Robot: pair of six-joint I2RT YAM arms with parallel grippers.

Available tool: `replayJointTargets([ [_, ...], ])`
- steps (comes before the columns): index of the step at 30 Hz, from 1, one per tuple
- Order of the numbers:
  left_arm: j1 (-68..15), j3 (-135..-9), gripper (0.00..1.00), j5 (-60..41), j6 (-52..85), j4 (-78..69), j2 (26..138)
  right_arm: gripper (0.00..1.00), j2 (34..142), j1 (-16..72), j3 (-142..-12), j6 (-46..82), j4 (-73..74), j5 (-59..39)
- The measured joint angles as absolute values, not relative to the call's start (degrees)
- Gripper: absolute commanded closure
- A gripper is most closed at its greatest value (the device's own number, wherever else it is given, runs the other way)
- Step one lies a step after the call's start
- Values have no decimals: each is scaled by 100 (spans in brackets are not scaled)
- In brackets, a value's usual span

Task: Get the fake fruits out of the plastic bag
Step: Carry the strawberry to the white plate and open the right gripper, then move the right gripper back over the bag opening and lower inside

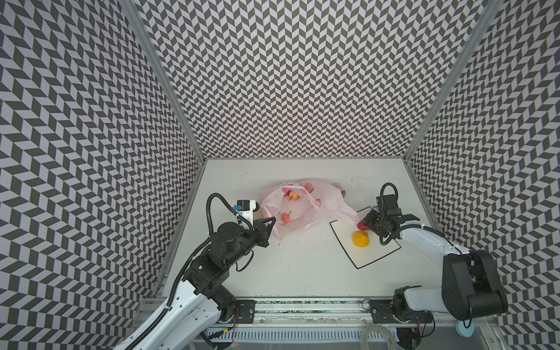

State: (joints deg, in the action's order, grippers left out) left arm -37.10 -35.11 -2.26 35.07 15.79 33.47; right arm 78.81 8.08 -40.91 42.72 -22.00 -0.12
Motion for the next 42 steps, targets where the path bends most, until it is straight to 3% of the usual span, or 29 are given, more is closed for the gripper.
replayJointTargets([
  [4, -3710, -3511, 100, -226, 3507, 1577, 3347, 24, 7894, 805, -4077, 4322, -2180, 36],
  [9, -3710, -3492, 100, -226, 3546, 1557, 3347, 22, 7590, 784, -4193, 4303, -2585, 211],
  [17, -3710, -3459, 100, -228, 3564, 1533, 3347, 40, 6261, 1203, -5481, 3726, -3055, 449],
  [24, -3710, -3444, 100, -239, 3564, 1474, 3347, 51, 6036, 3428, -6195, 3223, -2668, 156],
  [33, -3710, -3415, 100, -213, 3566, 1514, 3299, 57, 7662, 4930, -6093, 2998, -1597, -255],
  [42, -3710, -3693, 100, 268, 3907, 2381, 3398, 51, 10276, 5192, -6827, 3280, -401, -84],
])
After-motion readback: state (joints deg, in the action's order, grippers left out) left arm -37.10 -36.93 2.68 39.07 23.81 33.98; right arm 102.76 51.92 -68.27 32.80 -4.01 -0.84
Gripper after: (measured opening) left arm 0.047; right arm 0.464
